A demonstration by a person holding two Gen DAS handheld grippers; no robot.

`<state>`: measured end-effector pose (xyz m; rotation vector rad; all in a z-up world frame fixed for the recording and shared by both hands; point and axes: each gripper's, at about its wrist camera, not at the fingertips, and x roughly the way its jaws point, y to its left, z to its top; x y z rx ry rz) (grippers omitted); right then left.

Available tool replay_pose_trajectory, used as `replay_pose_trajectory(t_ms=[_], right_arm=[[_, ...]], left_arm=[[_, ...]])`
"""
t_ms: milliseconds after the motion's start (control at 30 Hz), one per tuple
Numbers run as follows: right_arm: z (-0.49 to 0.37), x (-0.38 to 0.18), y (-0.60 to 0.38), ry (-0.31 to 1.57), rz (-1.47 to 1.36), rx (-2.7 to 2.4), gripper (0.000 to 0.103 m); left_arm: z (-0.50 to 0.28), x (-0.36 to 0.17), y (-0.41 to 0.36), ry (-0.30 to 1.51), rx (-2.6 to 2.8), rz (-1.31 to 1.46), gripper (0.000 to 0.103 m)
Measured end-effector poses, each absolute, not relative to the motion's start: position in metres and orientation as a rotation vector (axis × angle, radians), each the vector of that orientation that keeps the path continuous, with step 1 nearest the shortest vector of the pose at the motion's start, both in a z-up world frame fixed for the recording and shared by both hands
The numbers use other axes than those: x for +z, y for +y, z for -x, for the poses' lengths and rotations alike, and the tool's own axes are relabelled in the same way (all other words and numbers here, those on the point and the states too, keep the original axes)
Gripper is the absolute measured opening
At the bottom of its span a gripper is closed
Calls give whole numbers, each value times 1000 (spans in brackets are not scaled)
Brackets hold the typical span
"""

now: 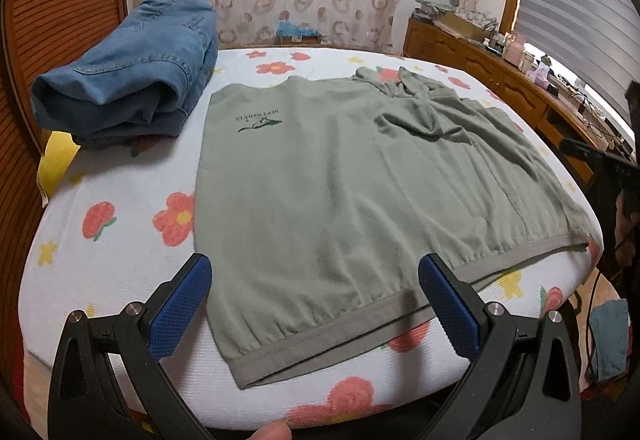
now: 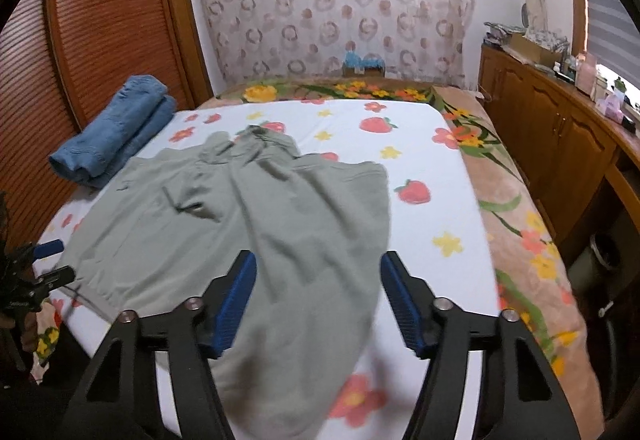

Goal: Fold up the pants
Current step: 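Move both tools over the grey-green sweatshirt lying flat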

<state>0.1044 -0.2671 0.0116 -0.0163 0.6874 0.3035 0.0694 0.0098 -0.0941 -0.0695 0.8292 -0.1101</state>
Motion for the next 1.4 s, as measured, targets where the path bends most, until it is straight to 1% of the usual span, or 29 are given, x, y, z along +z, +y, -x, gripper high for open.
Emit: replay_pose_trajectory(t_ms=[300,333,367,433,500,533,767,800,833,933,1167,1333,1367,1400], right_arm=[[-148,24,-262,779,68,267,55],[-152,24,-260,788,73,263,51],[-158,24,-259,798,71,263,50],[-169,24,-256,822,53,261,38],[-177,25,-258,841,37,244,36],[-183,26,-260,850,26,240,33],[-200,26,-258,890,-23,234,26],[-202,28,-259,890,-24,232,22],[-201,28,-259,890,-29,237,12],[-197,27,-262,892,-29,266,4],[-188,40,-286,821,-47,177,3],[-183,38,-289,840,-51,169,4],[-182,39,-287,842,-36,160,5],[-180,39,-285,845,-23,155,9]], left_arm=[[-73,-101,14,840,-104,90,103],[-73,-100,14,840,-104,88,103],[-72,-100,14,838,-103,84,103],[-73,-101,13,835,-100,79,103],[-73,-101,13,833,-98,71,103],[-73,-101,13,831,-97,68,103],[-73,-102,12,826,-94,61,103],[-73,-103,12,825,-94,61,103],[-73,-103,12,825,-94,60,103],[-73,-103,12,823,-95,60,103],[-73,-104,14,821,-88,60,103],[-75,-105,15,820,-85,58,103],[-74,-105,15,820,-84,59,103],[-74,-105,15,820,-82,59,103]])
